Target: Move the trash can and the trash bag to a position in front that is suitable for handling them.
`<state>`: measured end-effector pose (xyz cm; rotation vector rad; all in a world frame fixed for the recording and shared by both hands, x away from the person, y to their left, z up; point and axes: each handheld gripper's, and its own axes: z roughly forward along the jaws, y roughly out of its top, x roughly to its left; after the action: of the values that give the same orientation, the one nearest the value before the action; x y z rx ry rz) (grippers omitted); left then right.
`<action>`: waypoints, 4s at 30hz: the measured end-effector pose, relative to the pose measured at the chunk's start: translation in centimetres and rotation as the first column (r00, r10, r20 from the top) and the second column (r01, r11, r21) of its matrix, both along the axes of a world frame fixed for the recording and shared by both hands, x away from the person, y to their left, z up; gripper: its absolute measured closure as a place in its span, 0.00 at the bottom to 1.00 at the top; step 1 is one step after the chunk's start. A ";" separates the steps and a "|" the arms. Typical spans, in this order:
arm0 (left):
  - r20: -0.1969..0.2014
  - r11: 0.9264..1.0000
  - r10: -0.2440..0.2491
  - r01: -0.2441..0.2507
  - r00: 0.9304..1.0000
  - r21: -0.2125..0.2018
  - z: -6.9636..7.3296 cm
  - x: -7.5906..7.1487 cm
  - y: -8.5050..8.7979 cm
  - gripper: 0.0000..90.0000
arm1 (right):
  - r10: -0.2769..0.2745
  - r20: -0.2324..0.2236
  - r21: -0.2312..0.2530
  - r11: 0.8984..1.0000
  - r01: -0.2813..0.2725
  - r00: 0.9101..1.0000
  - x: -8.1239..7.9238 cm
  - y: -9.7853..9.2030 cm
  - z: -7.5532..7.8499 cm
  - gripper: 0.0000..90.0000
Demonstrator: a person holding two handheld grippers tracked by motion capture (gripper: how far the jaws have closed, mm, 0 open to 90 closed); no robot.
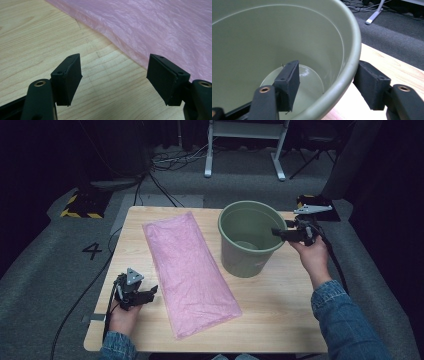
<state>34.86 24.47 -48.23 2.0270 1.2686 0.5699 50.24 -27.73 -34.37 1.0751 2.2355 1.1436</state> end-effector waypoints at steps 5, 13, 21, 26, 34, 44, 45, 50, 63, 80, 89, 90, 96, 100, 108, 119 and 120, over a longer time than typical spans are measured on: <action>-0.002 1.000 0.000 0.000 1.000 -0.010 -0.1 0.0 0.1 0.31 | 0.019 -0.009 -0.070 0.997 -0.020 1.000 -0.5 0.1 0.4 0.42; 0.001 1.000 -0.003 0.003 1.000 -0.007 0.0 -0.1 -0.1 0.31 | 0.076 -0.050 -0.070 0.994 -0.080 0.996 -2.5 -0.6 0.6 0.41; -0.003 1.000 -0.012 0.012 1.000 -0.009 0.0 -0.1 -0.5 0.31 | 0.115 -0.065 -0.052 0.992 -0.119 0.991 -5.2 -1.4 0.7 0.39; -0.003 1.000 -0.017 0.017 1.000 -0.014 0.0 -0.2 -0.6 0.31 | 0.156 -0.070 -0.055 0.986 -0.160 0.985 -7.0 -1.2 0.7 0.39; -0.004 1.000 -0.027 0.027 1.000 -0.013 0.0 -0.3 -0.7 0.31 | 0.230 -0.062 -0.051 0.971 -0.233 0.971 -10.7 -0.7 0.5 0.39; -0.002 1.000 -0.022 0.022 1.000 -0.018 0.1 -0.7 -0.6 0.31 | 0.278 -0.072 -0.043 0.959 -0.282 0.958 -14.0 -0.2 0.5 0.37; -0.002 1.000 -0.022 0.022 1.000 -0.021 0.1 -0.7 -0.6 0.31 | 0.285 -0.072 -0.044 0.956 -0.289 0.956 -14.4 -0.2 0.5 0.37; -0.002 1.000 -0.025 0.025 1.000 -0.016 0.1 -0.7 -0.6 0.31 | 0.322 -0.079 -0.033 0.945 -0.325 0.944 -16.2 0.2 0.4 0.37; -0.005 1.000 -0.021 0.021 1.000 -0.017 0.0 -0.5 -0.5 0.31 | 0.315 -0.040 -0.022 0.948 -0.316 0.948 -16.9 0.3 1.6 0.39; -0.008 1.000 -0.014 0.014 1.000 -0.028 0.6 0.7 -0.1 0.30 | 0.112 0.072 0.022 0.993 -0.114 0.991 -16.1 -5.6 0.8 0.37; -0.020 1.000 -0.019 0.019 1.000 0.004 0.9 1.7 0.0 0.30 | 0.013 0.019 0.000 1.000 -0.013 1.000 -15.7 -8.5 -3.7 0.36; -0.019 1.000 -0.017 0.017 1.000 0.003 0.9 1.8 0.1 0.30 | -0.001 0.013 0.002 1.000 0.001 1.000 -15.7 -8.7 -4.4 0.36; -0.046 1.000 -0.002 0.001 0.999 -0.013 0.8 2.7 0.7 0.29 | -0.049 -0.030 -0.044 0.998 0.048 0.998 -16.0 -8.9 -8.8 0.34; -0.052 1.000 -0.003 0.003 0.999 -0.008 1.0 3.4 0.7 0.29 | -0.055 -0.066 -0.082 0.995 0.050 0.996 -16.0 -8.5 -11.2 0.35; -0.132 0.999 0.041 -0.041 0.990 0.002 0.2 6.3 1.3 0.28 | -0.056 -0.102 -0.133 0.990 0.042 0.993 -15.7 -7.4 -15.0 0.35; -0.180 0.999 0.021 -0.012 0.983 0.048 -0.8 8.5 -0.6 0.23 | -0.067 -0.081 -0.059 0.996 0.062 0.994 -15.4 -7.7 -15.9 0.30; -0.182 0.999 0.022 -0.014 0.983 0.049 -0.8 8.7 -0.6 0.22 | -0.065 -0.082 -0.058 0.996 0.060 0.995 -15.4 -7.7 -16.0 0.30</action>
<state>43.52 23.83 -48.98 2.1491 1.3931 0.4337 34.87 -35.45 -50.33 1.1815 2.2665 1.0220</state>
